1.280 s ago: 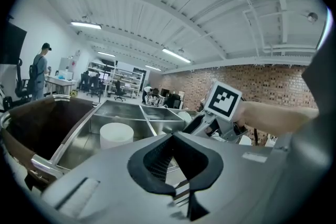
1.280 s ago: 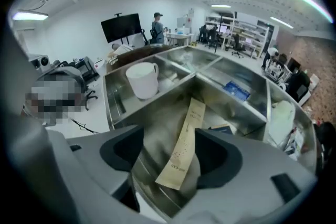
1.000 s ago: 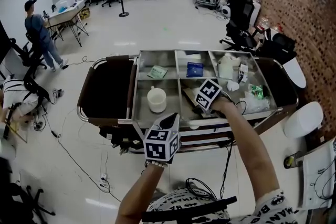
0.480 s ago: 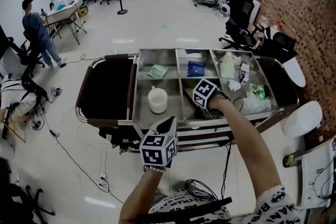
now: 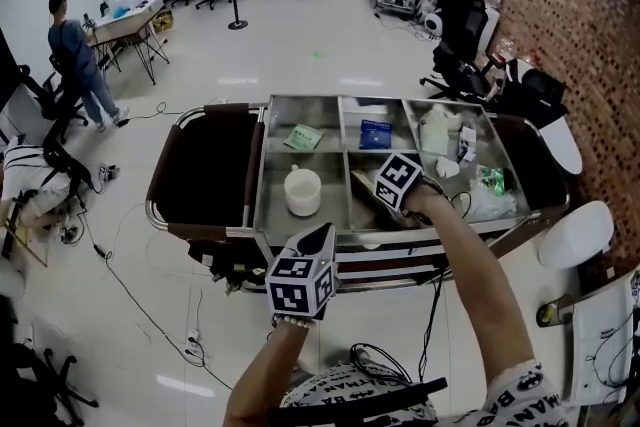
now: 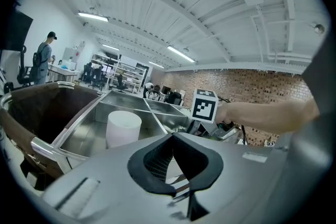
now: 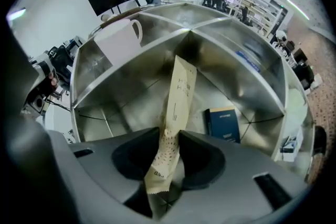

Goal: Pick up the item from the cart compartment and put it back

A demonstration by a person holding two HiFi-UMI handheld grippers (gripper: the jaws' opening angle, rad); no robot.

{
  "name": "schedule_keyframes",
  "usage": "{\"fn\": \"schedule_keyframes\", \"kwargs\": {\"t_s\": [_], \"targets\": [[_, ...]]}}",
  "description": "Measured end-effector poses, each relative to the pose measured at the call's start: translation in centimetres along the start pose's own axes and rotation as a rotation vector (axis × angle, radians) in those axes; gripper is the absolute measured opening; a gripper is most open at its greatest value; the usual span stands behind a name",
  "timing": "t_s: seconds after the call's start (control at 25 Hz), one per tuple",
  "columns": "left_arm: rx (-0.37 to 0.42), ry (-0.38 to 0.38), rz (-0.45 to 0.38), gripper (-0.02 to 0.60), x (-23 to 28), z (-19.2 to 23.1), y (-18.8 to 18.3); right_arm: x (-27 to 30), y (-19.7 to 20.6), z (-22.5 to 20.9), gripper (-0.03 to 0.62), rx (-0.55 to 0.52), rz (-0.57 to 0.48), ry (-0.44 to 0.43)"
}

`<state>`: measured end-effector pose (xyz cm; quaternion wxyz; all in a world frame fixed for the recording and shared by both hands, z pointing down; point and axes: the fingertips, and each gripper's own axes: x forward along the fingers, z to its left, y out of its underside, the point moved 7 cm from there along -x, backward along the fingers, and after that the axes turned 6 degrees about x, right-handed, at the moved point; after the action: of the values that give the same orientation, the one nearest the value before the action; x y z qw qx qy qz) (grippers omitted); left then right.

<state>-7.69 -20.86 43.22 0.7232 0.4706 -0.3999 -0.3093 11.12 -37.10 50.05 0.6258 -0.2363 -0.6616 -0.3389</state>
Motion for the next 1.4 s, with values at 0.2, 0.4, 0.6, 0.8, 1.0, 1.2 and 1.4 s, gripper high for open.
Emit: {"fn": "schedule_keyframes", "kwargs": {"t_s": [0.2, 0.4, 0.6, 0.8, 1.0, 1.2, 1.4], "targets": [[0.007, 0.002, -0.003, -0.003, 0.3, -0.4, -0.2, -4.7, -0.6, -0.2, 0.135, 0.03, -0.197, 0.032], [0.011, 0.008, -0.023, -0.003, -0.1, -0.8, -0.7, -11.3, -0.7, 0.0, 0.135, 0.109, -0.539, 0.024], [0.018, -0.008, -0.038, -0.003, -0.6, -0.8, -0.6, -17.4, 0.5, 1.5, 0.135, 0.116, -0.801, 0.043], [0.043, -0.022, -0.065, -0.003, -1.6, -1.1, 0.3, -20.1, 4.3, 4.0, 0.133, 0.123, -1.013, 0.056], [0.067, -0.053, -0.076, -0.003, -3.2, -1.9, 2.2, -18.2, 10.3, 6.8, 0.132, 0.183, -1.114, 0.019], [0.095, -0.068, -0.073, -0.003, -4.8, -3.1, 3.3, -15.3, 15.4, 9.3, 0.13, 0.241, -1.095, 0.025], [0.089, -0.064, -0.065, -0.003, -5.7, -3.9, 4.6, -12.9, 19.0, 11.5, 0.13, 0.307, -1.091, 0.011]]}}
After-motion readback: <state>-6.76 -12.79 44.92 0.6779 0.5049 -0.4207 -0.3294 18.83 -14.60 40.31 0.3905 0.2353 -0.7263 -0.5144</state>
